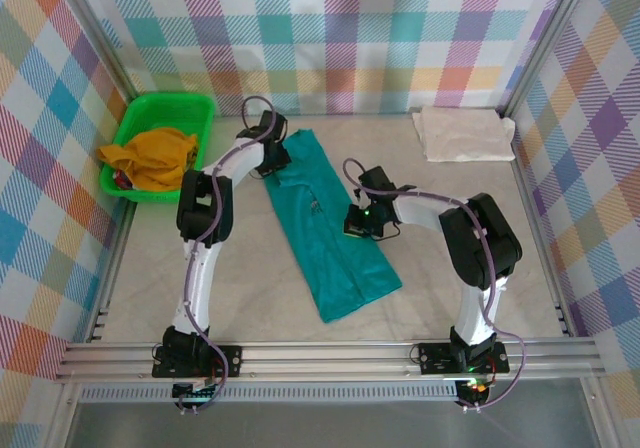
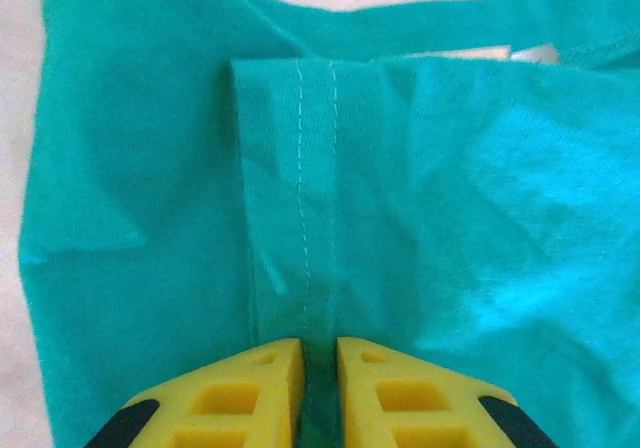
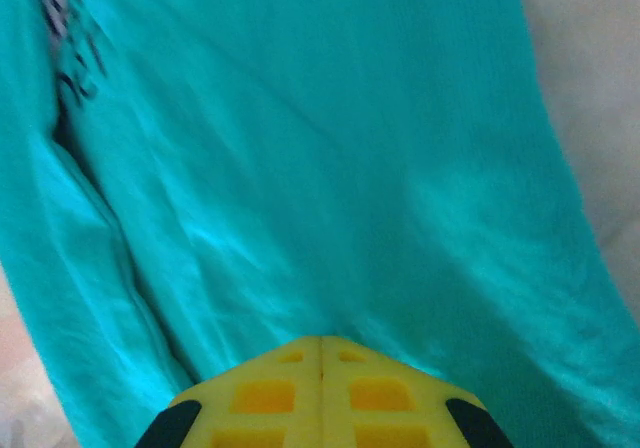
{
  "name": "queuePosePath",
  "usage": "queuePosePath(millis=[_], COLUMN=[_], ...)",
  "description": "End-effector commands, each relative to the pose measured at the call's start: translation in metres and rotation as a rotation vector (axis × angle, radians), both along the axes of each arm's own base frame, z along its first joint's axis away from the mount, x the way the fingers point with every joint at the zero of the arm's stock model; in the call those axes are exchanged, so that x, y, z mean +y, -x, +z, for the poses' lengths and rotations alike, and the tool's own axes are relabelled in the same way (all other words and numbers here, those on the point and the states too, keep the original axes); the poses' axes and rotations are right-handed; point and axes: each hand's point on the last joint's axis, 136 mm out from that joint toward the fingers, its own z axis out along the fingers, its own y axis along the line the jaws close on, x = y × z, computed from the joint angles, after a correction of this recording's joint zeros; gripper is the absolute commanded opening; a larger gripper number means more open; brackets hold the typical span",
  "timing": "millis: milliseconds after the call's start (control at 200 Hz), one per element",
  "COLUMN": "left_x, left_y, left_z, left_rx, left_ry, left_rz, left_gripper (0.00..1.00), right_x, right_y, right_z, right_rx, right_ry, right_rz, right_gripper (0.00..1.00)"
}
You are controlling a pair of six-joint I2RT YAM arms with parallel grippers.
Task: Fold and stack the t-shirts
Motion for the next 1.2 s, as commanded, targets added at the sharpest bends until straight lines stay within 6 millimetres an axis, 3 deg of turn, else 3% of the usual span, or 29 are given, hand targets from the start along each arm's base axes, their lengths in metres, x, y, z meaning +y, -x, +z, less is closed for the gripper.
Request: queuePosePath(millis=[0, 160, 295, 425, 520, 560, 610, 615, 710, 860, 1000, 1040, 1145, 1195], left_x=[-0.012, -0.046, -0.059, -0.037, -0.012, -0.001, 0.014, 0.015, 0.029, 0.026, -0.004, -0.016, -0.040, -0.048], left_y=[0.006, -0.026, -0.048, -0.049, -0.046, -0.041, -0.033, -0.032, -0.005, 0.038, 0.071, 0.078, 0.089, 0.090], left_z=[-0.043, -0.045, -0.025, 0.012, 0.059, 0.072, 0.103, 0.097, 0.128, 0.101, 0.077, 0.072, 0.058, 0.051], left_rx=[0.124, 0.083, 0.000, -0.039, -0.124, -0.168, -0.262, -0.255, -0.332, -0.175, -0.164, -0.160, -0.131, -0.123], left_ry=[0.073, 0.192, 0.241, 0.164, 0.077, 0.049, 0.047, 0.049, 0.085, 0.081, 0.143, 0.149, 0.133, 0.130], left_rz=[-0.013, -0.095, -0.140, -0.127, -0.085, -0.057, -0.017, -0.011, 0.034, 0.000, -0.048, -0.070, -0.112, -0.126], left_gripper=[0.18, 0.16, 0.22, 0.35, 0.40, 0.41, 0.46, 0.47, 0.53, 0.57, 0.47, 0.39, 0.23, 0.21], right_x=[0.004, 0.009, 0.018, 0.016, 0.013, 0.014, 0.014, 0.014, 0.014, 0.013, 0.017, 0.017, 0.016, 0.016], right_y=[0.011, 0.019, 0.016, 0.006, -0.002, -0.004, -0.005, -0.006, -0.008, -0.011, -0.014, -0.015, -0.020, -0.022], right_z=[-0.001, -0.010, -0.009, 0.011, 0.027, 0.033, 0.040, 0.040, 0.050, 0.050, 0.042, 0.039, 0.035, 0.032], right_rx=[0.066, 0.102, 0.117, 0.045, -0.022, -0.041, -0.058, -0.059, -0.095, -0.121, -0.112, -0.106, -0.114, -0.112], right_ry=[-0.092, -0.177, -0.193, -0.169, -0.138, -0.132, -0.126, -0.125, -0.118, -0.097, -0.082, -0.070, -0.041, -0.031], right_rz=[-0.085, -0.164, -0.146, -0.134, -0.106, -0.086, -0.067, -0.065, -0.037, -0.014, 0.023, 0.032, 0.037, 0.041], right_gripper=[0.00, 0.00, 0.00, 0.00, 0.03, 0.03, 0.03, 0.03, 0.04, 0.07, 0.00, 0.00, 0.00, 0.00])
